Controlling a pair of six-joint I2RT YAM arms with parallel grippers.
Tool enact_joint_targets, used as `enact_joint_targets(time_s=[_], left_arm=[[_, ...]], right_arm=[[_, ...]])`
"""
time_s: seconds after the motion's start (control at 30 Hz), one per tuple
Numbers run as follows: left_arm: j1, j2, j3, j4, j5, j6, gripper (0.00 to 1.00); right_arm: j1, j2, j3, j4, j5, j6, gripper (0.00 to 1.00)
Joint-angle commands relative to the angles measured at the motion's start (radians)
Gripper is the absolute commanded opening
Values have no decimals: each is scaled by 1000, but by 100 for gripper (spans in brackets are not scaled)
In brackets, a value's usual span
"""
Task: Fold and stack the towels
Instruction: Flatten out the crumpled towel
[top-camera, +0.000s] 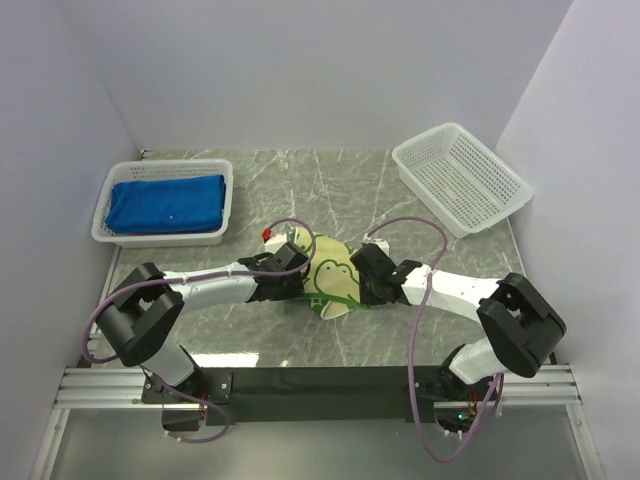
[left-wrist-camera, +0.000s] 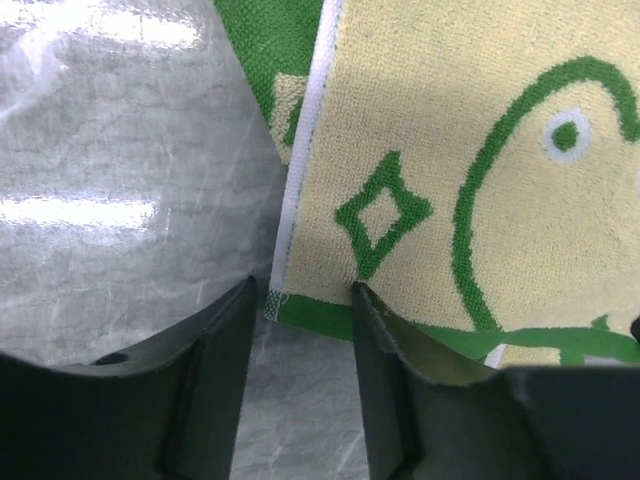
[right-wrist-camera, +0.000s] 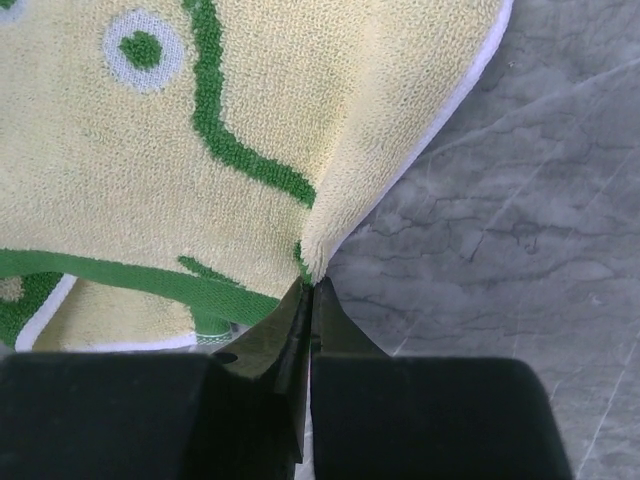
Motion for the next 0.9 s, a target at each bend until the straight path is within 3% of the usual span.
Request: enact_joint_targets(time_s=[0.0,0.13,0.27,0.37,0.87], left_arm=[[-10,24,-8,-25,13,-19,48],[-8,39,-2,-44,-7,-21,36],[-10,27,15,-89,-39,-21,11],[-10,1,41,-128,-74,-20,1],[-10,-120,90,-140,-29,-4,1]], right_arm=[[9,-31,-22,-5,-16,13,0],[9,-45,-31,1,-16,13,0],[12,-58,-25,-7,-8,10,0],[11,-74,-10,-19,-1,6,0],[9,-138,42,-50,18,-17,0]])
